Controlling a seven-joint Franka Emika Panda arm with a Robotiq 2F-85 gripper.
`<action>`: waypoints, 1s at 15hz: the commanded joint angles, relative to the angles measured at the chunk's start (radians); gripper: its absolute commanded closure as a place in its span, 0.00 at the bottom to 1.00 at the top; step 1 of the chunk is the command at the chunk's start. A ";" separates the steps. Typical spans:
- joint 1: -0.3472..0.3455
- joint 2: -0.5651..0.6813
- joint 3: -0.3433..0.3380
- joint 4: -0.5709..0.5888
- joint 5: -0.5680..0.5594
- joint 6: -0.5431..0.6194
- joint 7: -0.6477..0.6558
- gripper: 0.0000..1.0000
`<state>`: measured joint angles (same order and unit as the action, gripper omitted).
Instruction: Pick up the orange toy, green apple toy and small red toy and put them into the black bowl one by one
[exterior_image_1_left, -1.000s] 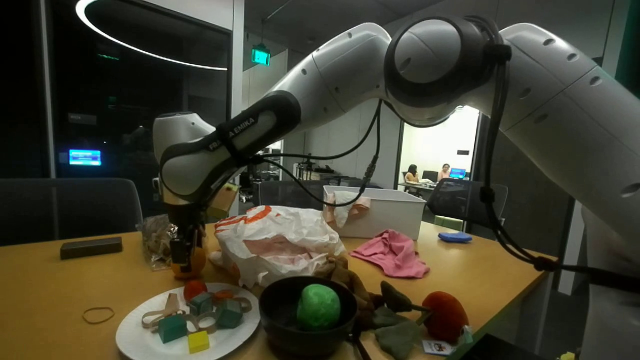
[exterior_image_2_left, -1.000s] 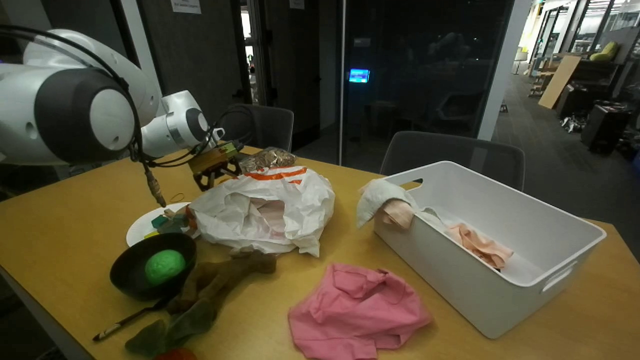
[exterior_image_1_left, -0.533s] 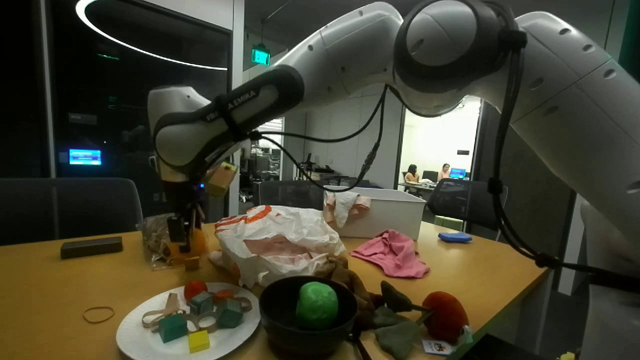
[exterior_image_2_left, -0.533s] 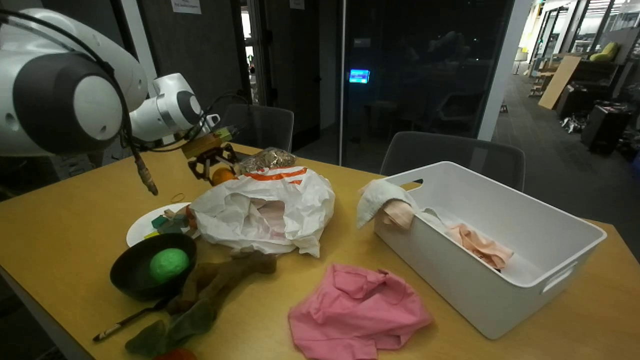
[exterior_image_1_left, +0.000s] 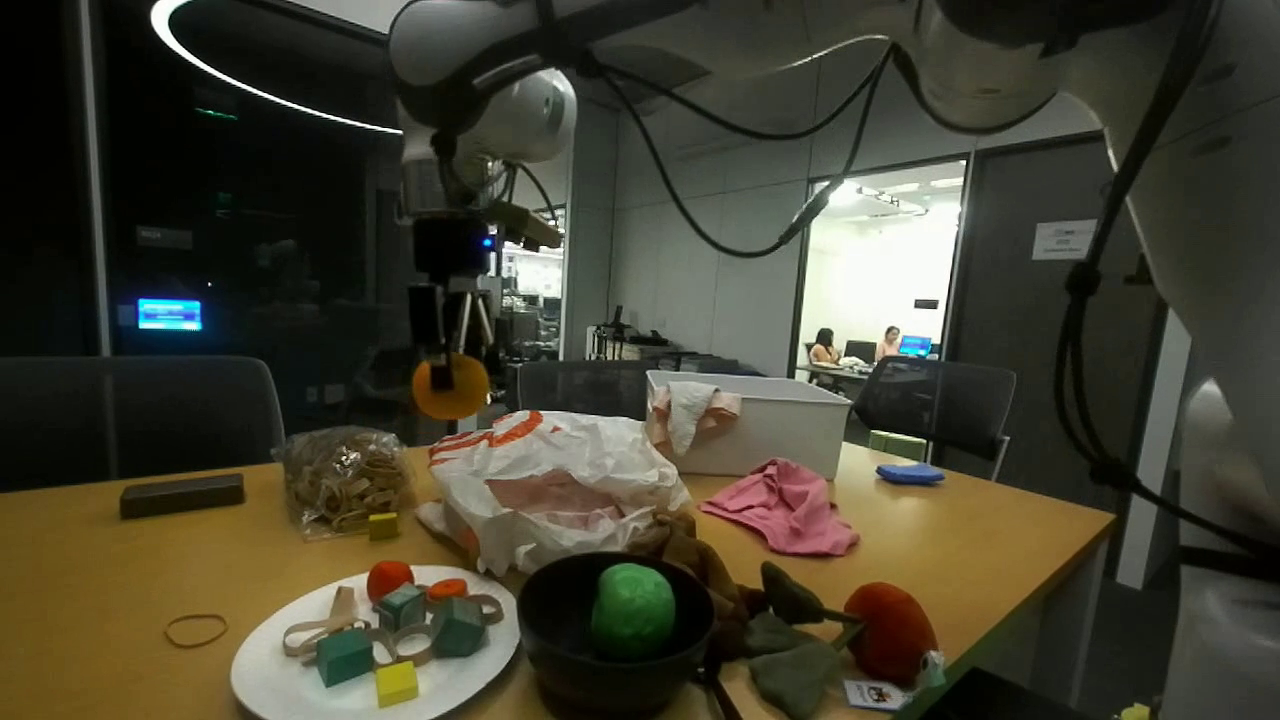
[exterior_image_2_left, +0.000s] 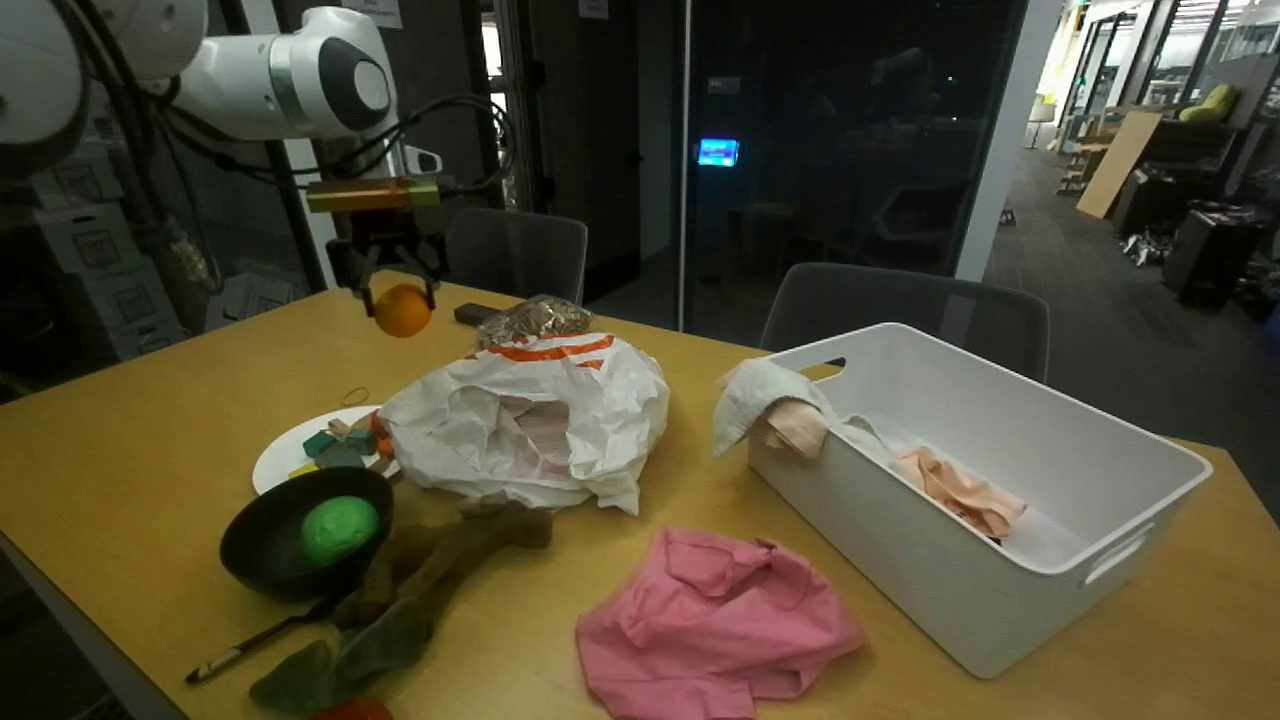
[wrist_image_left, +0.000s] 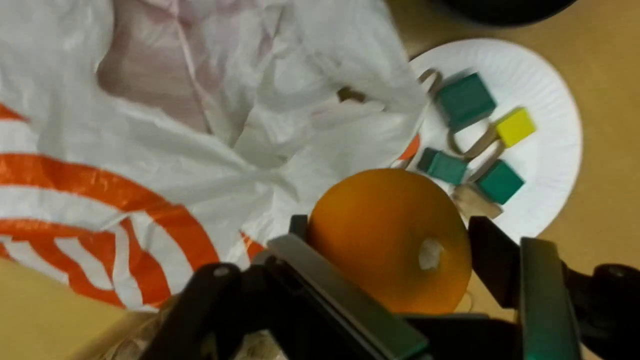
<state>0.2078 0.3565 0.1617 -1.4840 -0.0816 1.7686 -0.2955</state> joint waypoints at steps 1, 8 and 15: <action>-0.078 -0.202 0.010 -0.242 0.170 -0.056 -0.007 0.45; -0.079 -0.424 -0.007 -0.633 0.167 0.092 -0.012 0.45; -0.051 -0.516 -0.003 -0.912 0.111 0.196 -0.089 0.45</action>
<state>0.1369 -0.0945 0.1579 -2.3010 0.0634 1.9112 -0.3296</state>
